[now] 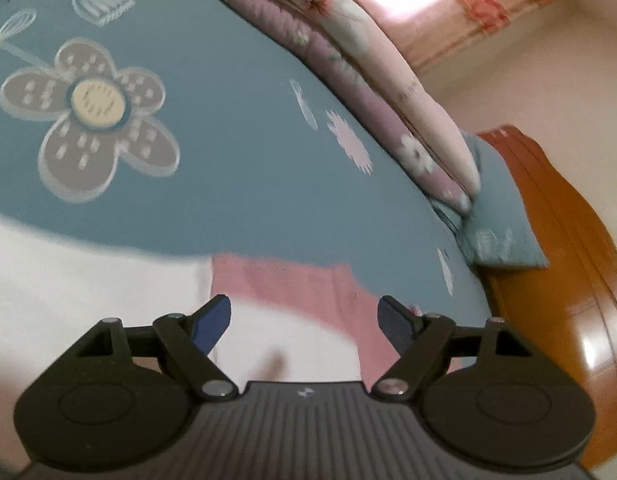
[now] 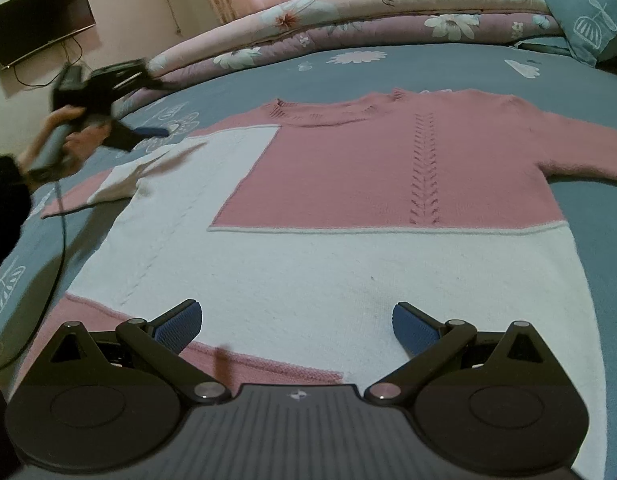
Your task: Fold clothes
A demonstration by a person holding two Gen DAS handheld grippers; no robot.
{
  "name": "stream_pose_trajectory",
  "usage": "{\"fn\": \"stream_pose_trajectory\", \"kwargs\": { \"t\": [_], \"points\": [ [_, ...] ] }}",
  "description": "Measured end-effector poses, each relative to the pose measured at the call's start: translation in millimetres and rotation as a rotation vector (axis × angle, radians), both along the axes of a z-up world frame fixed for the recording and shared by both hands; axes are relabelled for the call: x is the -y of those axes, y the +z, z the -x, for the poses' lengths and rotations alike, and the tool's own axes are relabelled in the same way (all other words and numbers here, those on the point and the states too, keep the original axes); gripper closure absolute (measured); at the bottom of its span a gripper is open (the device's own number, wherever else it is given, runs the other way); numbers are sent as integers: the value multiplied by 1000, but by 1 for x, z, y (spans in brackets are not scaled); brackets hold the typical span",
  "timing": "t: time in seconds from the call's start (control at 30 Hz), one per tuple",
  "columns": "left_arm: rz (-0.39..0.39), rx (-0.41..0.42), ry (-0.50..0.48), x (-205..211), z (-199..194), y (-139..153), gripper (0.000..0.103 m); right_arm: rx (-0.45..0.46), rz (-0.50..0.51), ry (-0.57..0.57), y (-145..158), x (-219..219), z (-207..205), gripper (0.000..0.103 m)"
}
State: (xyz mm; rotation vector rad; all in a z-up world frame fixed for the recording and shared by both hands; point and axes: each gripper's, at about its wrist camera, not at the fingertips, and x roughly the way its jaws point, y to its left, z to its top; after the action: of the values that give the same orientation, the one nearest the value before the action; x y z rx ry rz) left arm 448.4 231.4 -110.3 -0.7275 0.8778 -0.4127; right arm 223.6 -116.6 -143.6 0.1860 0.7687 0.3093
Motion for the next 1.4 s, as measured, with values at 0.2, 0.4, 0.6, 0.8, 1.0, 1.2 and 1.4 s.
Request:
{"fn": "stream_pose_trajectory", "kwargs": {
  "t": [0.2, 0.4, 0.6, 0.8, 1.0, 1.2, 1.4],
  "points": [
    [-4, -56, -52, -5, 38, -20, 22, -12, 30, -11, 2, -4, 0, 0],
    [-10, -52, 20, -34, 59, -22, 22, -25, 56, -19, 4, -7, 1, 0],
    [-40, 14, 86, -49, 61, 1, 22, -33, 63, -41, 4, -9, 1, 0],
    [-91, 54, 244, -100, 51, 20, 22, -45, 63, -53, 5, -8, -2, 0],
    [-56, -69, 279, -133, 48, -13, 22, -48, 77, -56, 5, -10, -4, 0],
    [-110, -94, 396, -167, 75, -21, 24, -51, 86, -61, 5, -11, -7, 0],
    [-60, -78, 360, -153, 55, 2, 22, -48, 89, -65, 4, -13, -7, 0]
  ]
}}
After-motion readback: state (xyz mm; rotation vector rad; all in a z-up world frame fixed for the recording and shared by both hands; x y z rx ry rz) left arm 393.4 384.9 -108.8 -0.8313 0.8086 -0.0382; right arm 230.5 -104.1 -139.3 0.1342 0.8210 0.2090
